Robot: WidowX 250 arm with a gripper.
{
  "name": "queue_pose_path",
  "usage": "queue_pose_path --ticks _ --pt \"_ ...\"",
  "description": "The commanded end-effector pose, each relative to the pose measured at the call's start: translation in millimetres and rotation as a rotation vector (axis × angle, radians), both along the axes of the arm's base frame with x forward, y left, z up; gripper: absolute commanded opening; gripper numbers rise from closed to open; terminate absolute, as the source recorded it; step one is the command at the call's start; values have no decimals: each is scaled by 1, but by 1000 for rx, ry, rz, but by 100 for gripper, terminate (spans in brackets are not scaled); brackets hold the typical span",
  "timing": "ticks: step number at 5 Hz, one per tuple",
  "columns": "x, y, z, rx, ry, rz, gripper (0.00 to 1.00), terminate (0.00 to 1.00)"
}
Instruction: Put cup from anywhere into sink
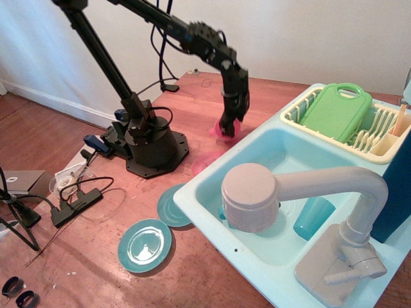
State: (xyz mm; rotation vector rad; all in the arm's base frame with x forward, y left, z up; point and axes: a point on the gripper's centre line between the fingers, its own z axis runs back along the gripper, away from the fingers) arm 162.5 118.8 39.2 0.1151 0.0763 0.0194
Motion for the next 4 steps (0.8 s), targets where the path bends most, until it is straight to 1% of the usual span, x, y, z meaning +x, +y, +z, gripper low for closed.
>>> queue_pose_path --ticks 1,2,3,4 --pt "0 -5 -1 -21 -113 11 100 0" --pt "12 -6 9 26 -87 -2 0 0" --pt "20 -10 5 13 -106 -35 0 0" --pt "29 -8 1 -20 -105 -119 0 0"
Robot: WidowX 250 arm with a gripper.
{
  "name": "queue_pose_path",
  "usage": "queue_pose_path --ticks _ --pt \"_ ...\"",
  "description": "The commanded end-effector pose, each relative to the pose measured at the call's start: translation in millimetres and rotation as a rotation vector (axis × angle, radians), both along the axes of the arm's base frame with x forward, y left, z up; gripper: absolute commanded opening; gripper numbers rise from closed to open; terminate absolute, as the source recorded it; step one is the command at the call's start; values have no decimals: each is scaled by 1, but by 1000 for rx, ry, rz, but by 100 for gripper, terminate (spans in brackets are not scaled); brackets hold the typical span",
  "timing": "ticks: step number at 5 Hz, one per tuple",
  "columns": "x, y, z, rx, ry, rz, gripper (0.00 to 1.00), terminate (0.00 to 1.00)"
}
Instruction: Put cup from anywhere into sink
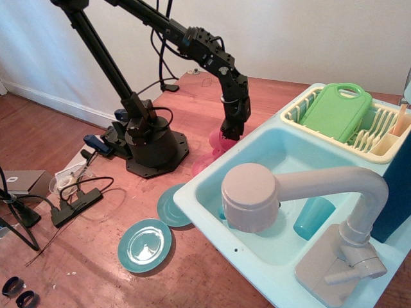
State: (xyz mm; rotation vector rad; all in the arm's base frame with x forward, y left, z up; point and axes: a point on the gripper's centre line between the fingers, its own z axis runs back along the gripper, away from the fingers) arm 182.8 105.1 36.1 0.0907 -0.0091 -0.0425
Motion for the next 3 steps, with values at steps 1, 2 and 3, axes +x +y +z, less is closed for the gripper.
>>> queue_pose_path --ticks 1,2,3 --pt "17 5 2 -1 -19 -87 0 0" --pt "22 4 4 2 -13 -117 0 0" --pt "25 15 43 45 -25 -158 0 0"
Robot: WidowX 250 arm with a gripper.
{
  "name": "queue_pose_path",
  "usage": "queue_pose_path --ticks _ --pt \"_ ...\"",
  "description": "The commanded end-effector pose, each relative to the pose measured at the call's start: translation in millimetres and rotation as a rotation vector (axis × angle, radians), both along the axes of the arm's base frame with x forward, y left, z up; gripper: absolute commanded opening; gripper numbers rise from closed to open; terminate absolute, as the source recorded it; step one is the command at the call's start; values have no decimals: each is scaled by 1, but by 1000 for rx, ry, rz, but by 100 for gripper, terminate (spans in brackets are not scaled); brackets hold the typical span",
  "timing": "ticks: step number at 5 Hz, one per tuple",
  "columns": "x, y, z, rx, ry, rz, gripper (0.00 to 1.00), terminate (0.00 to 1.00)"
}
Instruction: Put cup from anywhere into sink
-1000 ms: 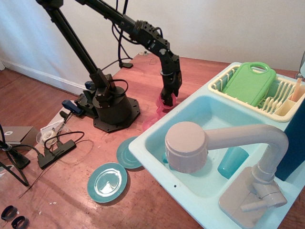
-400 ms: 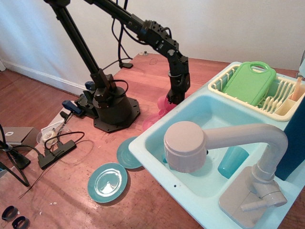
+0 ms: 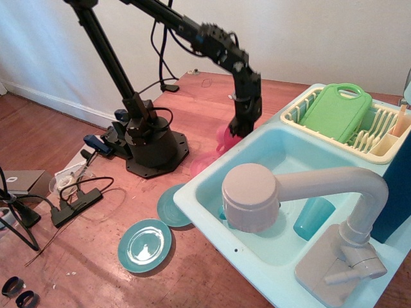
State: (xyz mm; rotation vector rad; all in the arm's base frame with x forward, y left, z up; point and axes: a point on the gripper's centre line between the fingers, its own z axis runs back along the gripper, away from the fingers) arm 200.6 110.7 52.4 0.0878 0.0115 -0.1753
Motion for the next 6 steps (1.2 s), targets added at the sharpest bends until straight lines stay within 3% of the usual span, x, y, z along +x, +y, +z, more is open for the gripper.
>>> queue_pose_path --ticks 1,2,3,4,5,6 --pt "16 19 78 107 -85 -59 0 0" --pt "34 11 124 162 -50 -113 0 0" --pt "75 -20 143 225 -83 -195 0 0" --pt "123 -65 142 224 -155 -282 0 0" --pt "171 -99 124 193 -205 -338 0 0" --pt "189 -122 97 154 -274 -345 0 0"
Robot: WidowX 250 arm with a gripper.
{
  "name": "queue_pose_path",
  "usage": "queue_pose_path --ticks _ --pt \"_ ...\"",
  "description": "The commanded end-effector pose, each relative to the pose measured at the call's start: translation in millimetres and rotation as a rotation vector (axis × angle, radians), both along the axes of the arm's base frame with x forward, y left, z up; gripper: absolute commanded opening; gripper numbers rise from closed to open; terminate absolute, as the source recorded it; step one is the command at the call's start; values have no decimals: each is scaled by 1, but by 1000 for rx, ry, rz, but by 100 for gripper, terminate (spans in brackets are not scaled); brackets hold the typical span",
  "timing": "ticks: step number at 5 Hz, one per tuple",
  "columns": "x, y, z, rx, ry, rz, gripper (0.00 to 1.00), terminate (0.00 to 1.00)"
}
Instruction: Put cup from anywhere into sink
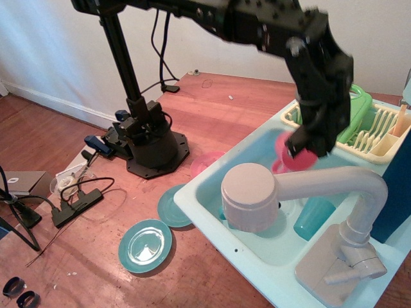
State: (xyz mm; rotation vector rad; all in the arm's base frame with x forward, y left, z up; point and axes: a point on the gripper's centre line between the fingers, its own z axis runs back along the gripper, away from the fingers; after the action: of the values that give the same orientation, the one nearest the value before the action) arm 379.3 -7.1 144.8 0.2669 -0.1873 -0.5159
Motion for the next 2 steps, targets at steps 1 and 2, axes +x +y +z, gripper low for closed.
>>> queue_pose_path --ticks 1,2 --pt "9 -17 -14 -101 -38 -1 0 0" --pt "-9 -5 4 -63 -32 28 100 0"
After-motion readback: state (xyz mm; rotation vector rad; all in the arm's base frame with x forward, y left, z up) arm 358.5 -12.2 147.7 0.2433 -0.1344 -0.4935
